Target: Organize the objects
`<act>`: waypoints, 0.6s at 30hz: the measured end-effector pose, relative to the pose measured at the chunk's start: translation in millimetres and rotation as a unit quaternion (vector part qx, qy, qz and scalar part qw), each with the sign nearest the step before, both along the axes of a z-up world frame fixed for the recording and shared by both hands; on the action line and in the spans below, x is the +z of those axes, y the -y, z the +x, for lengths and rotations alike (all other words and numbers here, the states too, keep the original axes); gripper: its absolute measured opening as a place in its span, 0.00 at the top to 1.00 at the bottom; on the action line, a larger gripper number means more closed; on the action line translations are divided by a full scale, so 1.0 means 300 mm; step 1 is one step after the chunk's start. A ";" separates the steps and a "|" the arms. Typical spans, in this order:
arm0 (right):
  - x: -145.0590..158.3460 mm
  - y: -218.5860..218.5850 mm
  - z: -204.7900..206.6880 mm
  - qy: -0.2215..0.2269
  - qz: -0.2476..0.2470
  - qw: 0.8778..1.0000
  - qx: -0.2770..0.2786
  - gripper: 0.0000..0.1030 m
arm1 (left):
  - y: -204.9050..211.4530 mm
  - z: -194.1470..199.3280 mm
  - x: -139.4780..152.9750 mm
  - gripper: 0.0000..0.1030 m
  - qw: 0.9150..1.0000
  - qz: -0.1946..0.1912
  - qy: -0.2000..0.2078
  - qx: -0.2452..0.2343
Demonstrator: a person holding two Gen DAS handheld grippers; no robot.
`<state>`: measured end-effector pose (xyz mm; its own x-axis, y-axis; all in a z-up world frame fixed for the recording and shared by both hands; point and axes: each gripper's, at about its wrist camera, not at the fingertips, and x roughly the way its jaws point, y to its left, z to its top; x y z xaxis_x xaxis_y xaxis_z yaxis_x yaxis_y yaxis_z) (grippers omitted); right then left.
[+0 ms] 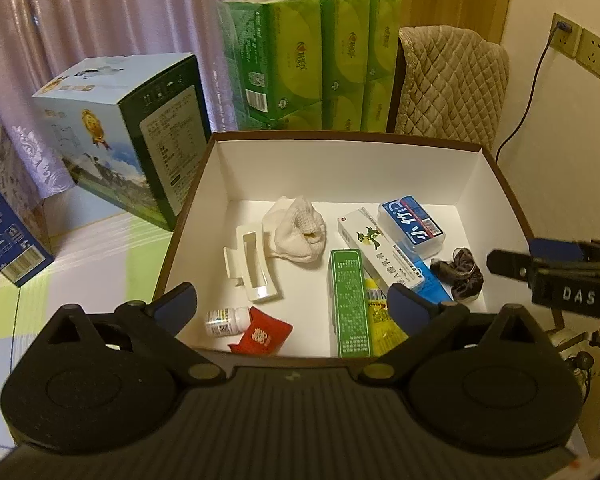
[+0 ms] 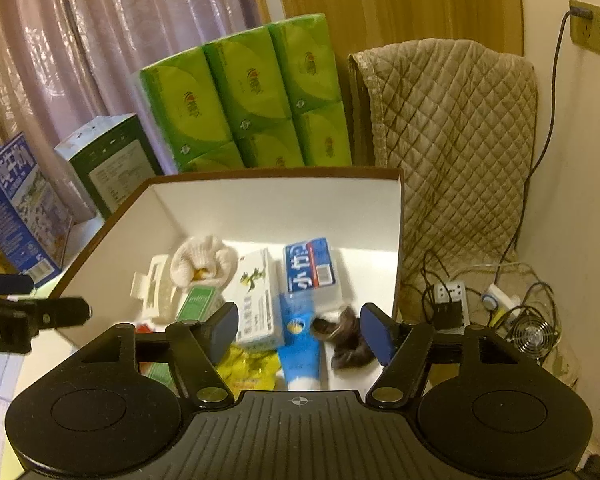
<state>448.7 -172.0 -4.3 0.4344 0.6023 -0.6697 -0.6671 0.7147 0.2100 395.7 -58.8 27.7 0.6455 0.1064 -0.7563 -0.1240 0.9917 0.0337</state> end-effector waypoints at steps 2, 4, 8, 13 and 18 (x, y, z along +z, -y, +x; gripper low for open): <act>0.003 0.013 -0.020 0.001 -0.006 1.000 0.004 0.37 | 0.005 -0.022 0.009 0.01 1.000 -0.001 0.003 0.006; 0.008 0.028 -0.042 0.001 -0.008 1.000 0.008 0.36 | 0.009 -0.050 0.018 0.01 1.000 -0.004 0.005 0.012; 0.018 0.062 -0.089 -0.011 -0.003 1.000 0.015 0.36 | 0.015 -0.114 0.039 0.01 1.000 -0.006 0.010 0.024; 0.047 0.102 -0.174 -0.018 -0.003 1.000 0.020 0.36 | 0.015 -0.204 0.065 0.01 0.999 -0.013 0.014 0.034; 0.077 0.136 -0.273 -0.036 0.002 0.999 0.024 0.36 | 0.028 -0.311 0.074 0.01 0.999 -0.001 0.009 0.032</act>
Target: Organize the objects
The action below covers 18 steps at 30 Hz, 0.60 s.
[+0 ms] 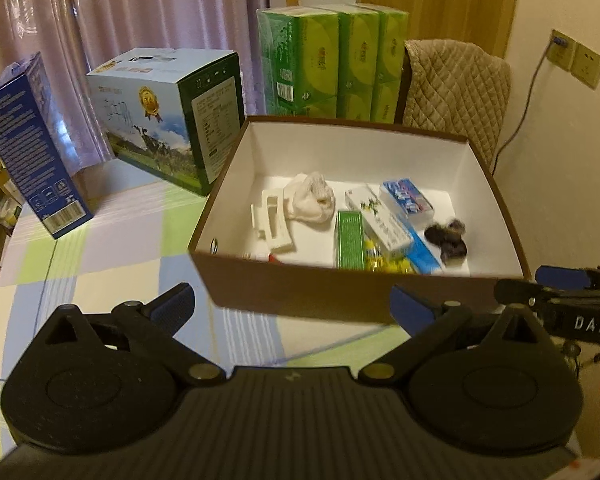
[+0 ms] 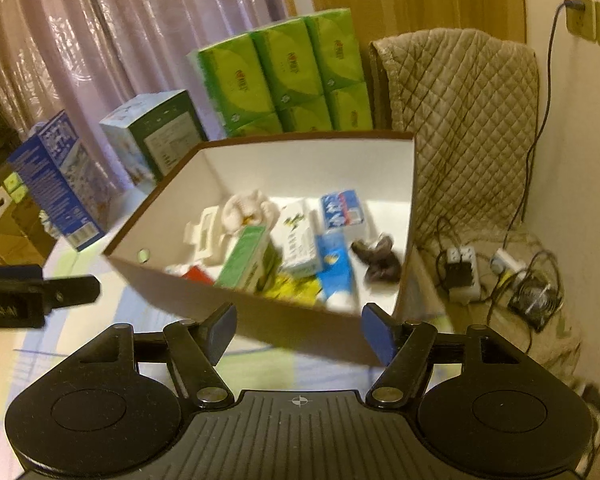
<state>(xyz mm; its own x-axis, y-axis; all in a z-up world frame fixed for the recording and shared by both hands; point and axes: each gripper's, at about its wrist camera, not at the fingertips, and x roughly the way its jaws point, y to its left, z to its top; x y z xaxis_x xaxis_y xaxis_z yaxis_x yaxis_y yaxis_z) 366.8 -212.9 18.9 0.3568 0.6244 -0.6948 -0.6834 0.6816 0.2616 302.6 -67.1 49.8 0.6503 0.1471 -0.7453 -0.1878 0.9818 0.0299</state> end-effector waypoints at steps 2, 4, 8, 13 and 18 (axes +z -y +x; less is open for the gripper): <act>0.012 0.009 -0.048 -0.011 -0.003 1.000 0.000 0.35 | 0.002 -0.049 0.001 0.01 1.000 0.000 -0.001 -0.004; 0.023 0.020 -0.102 -0.015 -0.006 1.000 0.002 0.35 | 0.002 -0.108 0.001 0.01 1.000 -0.008 -0.002 -0.008; 0.038 0.049 -0.218 -0.026 -0.011 1.000 0.000 0.35 | -0.003 -0.225 -0.003 0.01 1.000 -0.015 -0.006 -0.010; 0.047 0.083 -0.374 -0.032 -0.022 0.999 0.001 0.35 | -0.029 -0.379 -0.002 0.01 1.000 -0.022 -0.011 -0.012; 0.053 0.100 -0.514 -0.033 -0.024 0.999 0.004 0.35 | -0.047 -0.522 0.000 0.01 0.999 -0.028 -0.015 -0.016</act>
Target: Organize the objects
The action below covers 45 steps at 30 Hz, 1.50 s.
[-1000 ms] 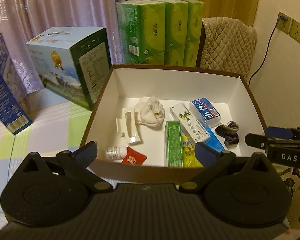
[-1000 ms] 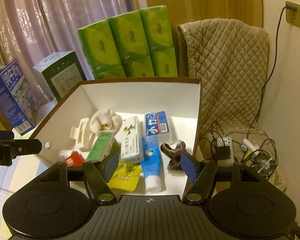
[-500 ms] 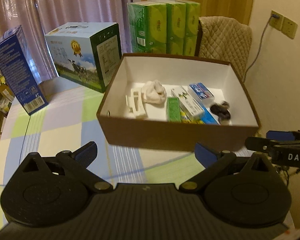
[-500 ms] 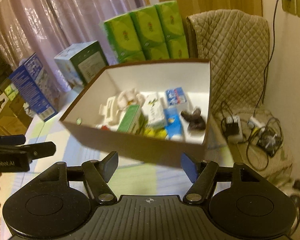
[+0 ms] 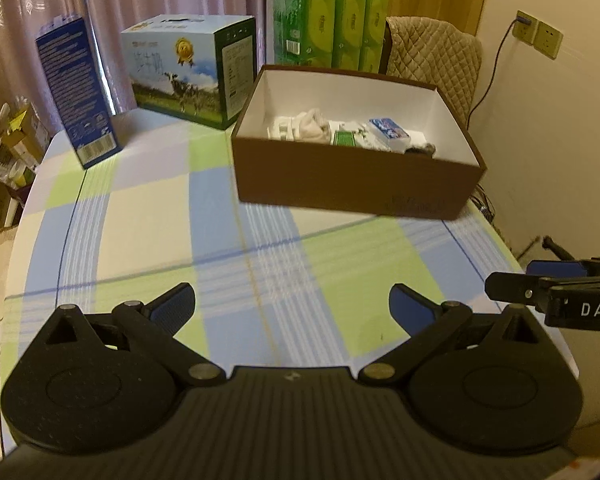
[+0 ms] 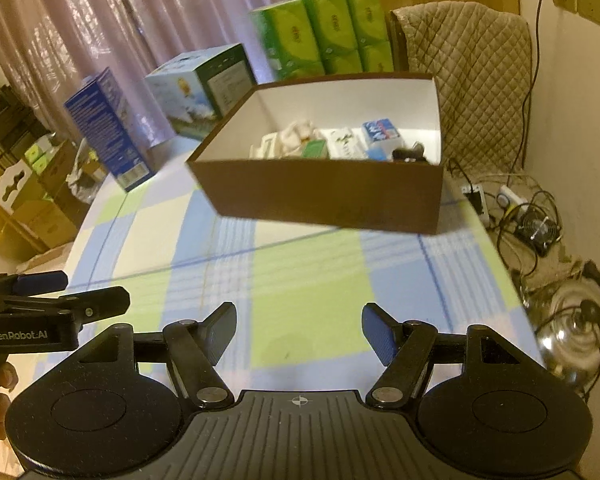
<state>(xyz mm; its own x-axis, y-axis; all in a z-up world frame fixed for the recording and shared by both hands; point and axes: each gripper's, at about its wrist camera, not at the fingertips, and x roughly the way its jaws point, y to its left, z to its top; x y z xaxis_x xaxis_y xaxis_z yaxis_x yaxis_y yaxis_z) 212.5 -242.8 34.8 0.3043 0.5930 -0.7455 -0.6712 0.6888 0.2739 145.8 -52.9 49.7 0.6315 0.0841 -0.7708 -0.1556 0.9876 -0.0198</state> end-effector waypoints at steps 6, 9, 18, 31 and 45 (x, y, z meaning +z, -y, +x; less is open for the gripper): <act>0.005 0.013 -0.150 0.001 -0.002 1.000 0.005 0.35 | -0.022 -0.140 -0.002 0.01 1.000 -0.001 -0.004 -0.004; 0.006 0.016 -0.206 0.002 -0.003 1.000 0.008 0.35 | -0.039 -0.202 -0.004 0.01 1.000 -0.002 -0.006 -0.001; -0.003 0.032 -0.317 0.007 -0.009 1.000 0.013 0.35 | -0.064 -0.322 0.009 0.01 1.000 -0.005 -0.004 0.005; 0.005 0.027 -0.364 0.014 -0.007 1.000 0.013 0.35 | -0.068 -0.366 0.013 0.01 1.000 -0.009 0.002 0.005; 0.005 0.015 -0.363 0.014 -0.011 1.000 0.017 0.35 | -0.071 -0.358 0.005 0.01 1.000 -0.013 -0.002 0.010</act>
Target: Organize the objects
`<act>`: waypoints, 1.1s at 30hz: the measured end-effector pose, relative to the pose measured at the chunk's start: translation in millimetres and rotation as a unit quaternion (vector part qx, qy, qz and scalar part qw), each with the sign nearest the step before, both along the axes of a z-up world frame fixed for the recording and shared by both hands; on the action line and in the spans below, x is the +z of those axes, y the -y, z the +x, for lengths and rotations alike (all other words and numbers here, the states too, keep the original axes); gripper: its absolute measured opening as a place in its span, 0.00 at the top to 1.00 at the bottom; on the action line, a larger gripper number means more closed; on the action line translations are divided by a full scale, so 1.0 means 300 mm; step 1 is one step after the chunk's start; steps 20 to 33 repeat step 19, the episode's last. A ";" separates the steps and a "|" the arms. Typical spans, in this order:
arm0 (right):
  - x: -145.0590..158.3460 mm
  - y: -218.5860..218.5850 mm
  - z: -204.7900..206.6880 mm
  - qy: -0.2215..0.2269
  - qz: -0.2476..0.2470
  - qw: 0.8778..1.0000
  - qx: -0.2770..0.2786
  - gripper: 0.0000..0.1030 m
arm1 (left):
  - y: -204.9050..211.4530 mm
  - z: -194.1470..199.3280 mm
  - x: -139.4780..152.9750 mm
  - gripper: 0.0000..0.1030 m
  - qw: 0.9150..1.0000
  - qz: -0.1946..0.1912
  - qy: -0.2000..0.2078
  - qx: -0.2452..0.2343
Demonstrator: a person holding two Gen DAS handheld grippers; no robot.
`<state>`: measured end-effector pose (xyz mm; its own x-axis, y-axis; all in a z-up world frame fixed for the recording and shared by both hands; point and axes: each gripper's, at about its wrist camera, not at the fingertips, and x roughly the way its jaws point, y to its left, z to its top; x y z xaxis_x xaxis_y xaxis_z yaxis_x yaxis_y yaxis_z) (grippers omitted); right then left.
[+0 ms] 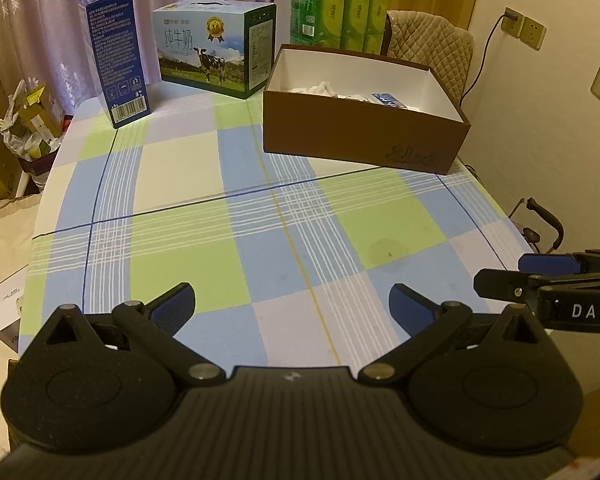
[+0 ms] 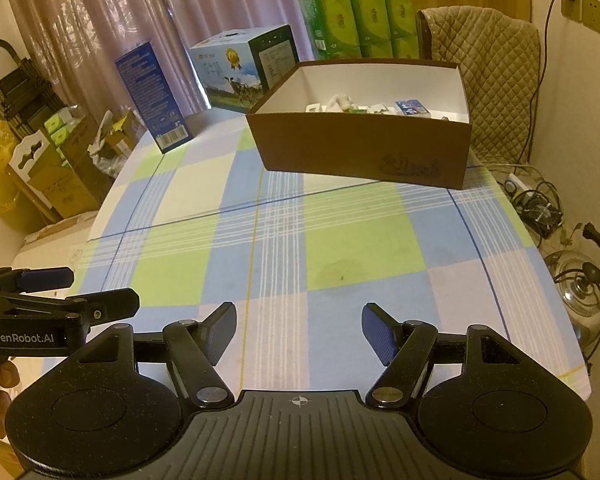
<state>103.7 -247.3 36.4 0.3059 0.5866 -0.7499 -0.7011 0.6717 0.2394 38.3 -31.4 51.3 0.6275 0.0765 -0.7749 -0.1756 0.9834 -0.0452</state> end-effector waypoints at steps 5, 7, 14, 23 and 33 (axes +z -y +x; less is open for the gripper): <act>-0.002 0.002 0.011 -0.002 -0.001 1.000 0.001 0.35 | 0.000 0.007 -0.002 0.01 1.000 -0.001 -0.001 0.001; -0.003 0.002 0.014 -0.002 -0.001 1.000 0.000 0.35 | 0.003 0.012 -0.004 0.01 1.000 -0.001 -0.002 0.001; -0.009 0.014 0.034 -0.004 -0.002 1.000 -0.004 0.35 | 0.018 0.032 -0.010 0.01 1.000 -0.002 -0.002 -0.005; -0.014 0.027 0.050 -0.007 -0.002 1.000 -0.009 0.35 | 0.036 0.055 -0.016 0.01 1.000 0.000 -0.006 -0.008; -0.014 0.027 0.050 -0.007 -0.002 1.000 -0.009 0.35 | 0.036 0.055 -0.016 0.01 1.000 0.000 -0.006 -0.008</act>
